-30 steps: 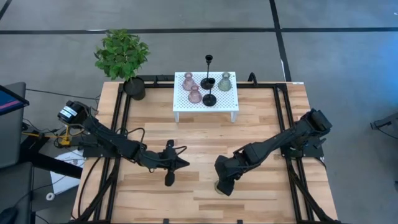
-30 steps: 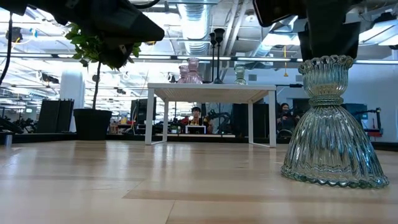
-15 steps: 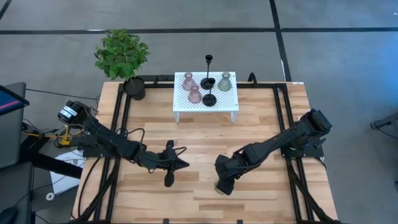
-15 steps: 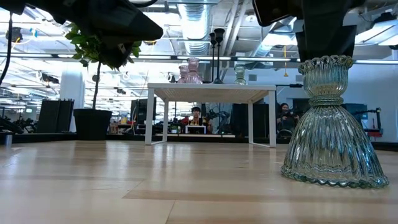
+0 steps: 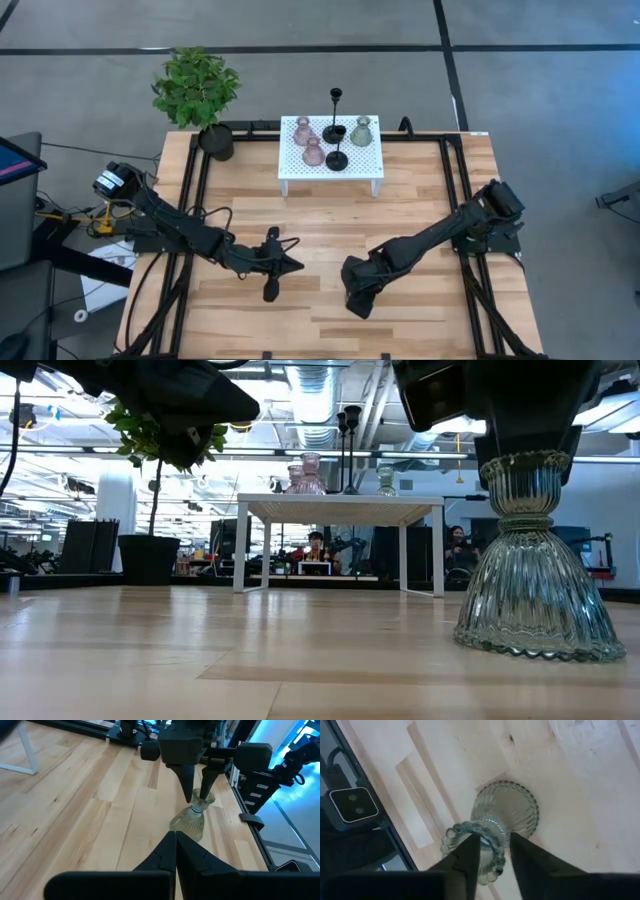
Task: Pick & Place candle stick holders
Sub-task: Put the green candle holder on the shelf
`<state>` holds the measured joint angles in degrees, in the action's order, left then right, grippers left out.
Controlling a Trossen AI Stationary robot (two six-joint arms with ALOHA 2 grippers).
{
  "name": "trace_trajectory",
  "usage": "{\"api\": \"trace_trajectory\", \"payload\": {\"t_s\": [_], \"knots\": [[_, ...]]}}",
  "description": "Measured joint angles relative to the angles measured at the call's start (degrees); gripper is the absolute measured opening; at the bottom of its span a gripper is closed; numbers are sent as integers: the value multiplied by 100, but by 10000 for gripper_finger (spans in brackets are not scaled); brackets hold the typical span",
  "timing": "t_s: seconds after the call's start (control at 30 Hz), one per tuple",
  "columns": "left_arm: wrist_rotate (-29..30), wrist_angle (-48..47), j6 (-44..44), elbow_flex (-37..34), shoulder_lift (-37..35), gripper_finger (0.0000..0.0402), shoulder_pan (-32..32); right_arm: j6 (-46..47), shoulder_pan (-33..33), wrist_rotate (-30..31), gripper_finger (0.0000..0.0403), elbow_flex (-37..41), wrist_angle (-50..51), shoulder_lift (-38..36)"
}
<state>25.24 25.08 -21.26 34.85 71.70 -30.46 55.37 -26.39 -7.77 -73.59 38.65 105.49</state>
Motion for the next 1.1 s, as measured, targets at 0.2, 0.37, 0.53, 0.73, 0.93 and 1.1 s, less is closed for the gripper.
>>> {"api": "trace_trajectory", "payload": {"t_s": [0.2,0.37,0.53,0.73,0.93,1.1], "knots": [[0,2,-1,0,0,2,0,-43,-2,32,16,-19,-3,-104],[-1,0,0,2,0,2,-2,35,50,35,16,-12,377,-318],[-1,-9,0,2,0,2,-2,17,259,-41,16,-19,612,-783],[-9,-28,0,2,2,2,-2,-141,773,-25,16,-498,1486,-1249],[-321,-28,0,2,2,2,-2,-722,1535,19,16,-1813,2908,-1238],[-468,-64,0,2,2,2,-2,-1087,2348,20,16,-2662,3522,-1240]]}}
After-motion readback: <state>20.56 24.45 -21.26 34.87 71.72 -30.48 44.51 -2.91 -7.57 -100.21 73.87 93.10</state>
